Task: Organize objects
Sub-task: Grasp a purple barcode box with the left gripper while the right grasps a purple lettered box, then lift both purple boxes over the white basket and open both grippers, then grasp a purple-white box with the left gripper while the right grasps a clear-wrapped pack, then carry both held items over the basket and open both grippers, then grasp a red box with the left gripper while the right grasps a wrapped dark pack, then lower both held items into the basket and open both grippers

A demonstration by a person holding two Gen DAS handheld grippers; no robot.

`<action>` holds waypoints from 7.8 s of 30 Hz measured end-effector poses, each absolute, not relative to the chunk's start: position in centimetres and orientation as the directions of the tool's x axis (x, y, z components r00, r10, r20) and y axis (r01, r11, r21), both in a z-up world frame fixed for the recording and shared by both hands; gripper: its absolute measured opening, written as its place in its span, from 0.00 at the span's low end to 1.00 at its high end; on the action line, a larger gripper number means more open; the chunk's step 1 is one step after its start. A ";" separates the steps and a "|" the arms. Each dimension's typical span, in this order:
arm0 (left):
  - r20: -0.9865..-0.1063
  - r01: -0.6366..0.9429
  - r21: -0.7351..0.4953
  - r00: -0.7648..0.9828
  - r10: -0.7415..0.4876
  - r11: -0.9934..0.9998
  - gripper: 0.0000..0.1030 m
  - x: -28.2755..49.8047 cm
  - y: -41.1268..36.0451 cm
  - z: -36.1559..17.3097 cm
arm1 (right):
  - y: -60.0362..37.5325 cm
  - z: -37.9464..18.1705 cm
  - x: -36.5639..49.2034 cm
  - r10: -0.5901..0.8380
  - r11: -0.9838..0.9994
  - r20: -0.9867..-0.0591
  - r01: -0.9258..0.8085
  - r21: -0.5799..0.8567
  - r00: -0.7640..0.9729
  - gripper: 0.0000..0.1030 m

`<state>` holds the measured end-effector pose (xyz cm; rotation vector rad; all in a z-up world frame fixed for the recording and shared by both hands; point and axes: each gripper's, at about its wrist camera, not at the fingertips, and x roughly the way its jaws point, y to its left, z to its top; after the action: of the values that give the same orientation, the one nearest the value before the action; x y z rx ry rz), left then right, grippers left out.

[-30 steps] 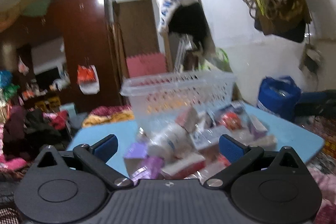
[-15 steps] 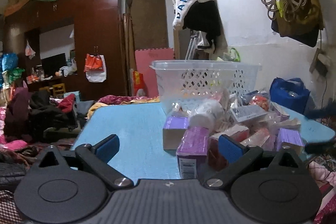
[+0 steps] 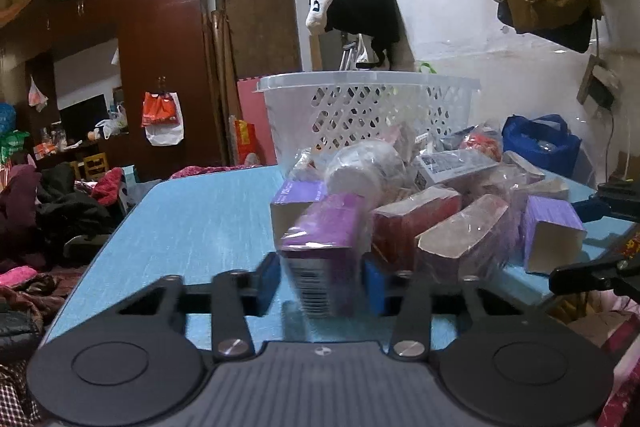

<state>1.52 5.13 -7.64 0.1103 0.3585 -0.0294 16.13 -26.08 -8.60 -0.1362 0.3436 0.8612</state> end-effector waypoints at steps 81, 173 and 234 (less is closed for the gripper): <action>-0.339 0.153 -0.092 0.924 -0.176 0.984 0.82 1.4 -0.5 -8.3 | -30.5 -9.0 18.1 0.611 0.788 -0.334 -0.595 0.161 0.718 1.00; -0.349 0.172 -0.059 0.919 -0.182 0.983 0.98 5.5 1.4 -7.2 | -29.6 -6.1 25.1 0.515 0.826 -0.383 -0.564 -0.018 0.767 0.94; -0.215 0.077 -0.044 0.973 -0.085 0.996 0.63 8.4 4.8 2.2 | -29.8 2.8 24.4 0.575 0.806 -0.179 -0.591 -0.045 0.798 0.37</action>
<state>8.36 4.83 2.20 -0.0355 0.2184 -0.0819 24.45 -29.78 2.80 -0.1002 0.1596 0.6269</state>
